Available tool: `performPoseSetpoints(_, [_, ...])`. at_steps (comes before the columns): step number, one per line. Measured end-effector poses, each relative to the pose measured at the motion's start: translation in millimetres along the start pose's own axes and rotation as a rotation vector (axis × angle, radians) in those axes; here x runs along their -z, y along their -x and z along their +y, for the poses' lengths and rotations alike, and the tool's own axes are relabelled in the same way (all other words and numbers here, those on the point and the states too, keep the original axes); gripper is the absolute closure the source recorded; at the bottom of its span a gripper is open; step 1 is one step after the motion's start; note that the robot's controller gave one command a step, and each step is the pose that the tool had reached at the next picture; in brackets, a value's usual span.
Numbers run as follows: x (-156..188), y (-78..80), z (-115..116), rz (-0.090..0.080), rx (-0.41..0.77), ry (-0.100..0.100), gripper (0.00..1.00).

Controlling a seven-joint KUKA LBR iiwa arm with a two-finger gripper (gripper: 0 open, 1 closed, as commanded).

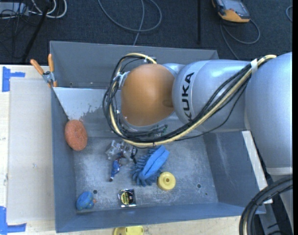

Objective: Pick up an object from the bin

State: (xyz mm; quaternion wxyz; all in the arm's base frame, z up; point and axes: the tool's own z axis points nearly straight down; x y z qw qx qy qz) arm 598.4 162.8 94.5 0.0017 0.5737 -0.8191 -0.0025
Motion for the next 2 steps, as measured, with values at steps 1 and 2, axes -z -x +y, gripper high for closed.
performPoseSetpoints(1, [21.3,-0.3,0.7,0.002,0.0,0.001,1.0])
performPoseSetpoints(2, [42.7,0.4,-0.4,-0.001,-0.001,-0.003,1.0])
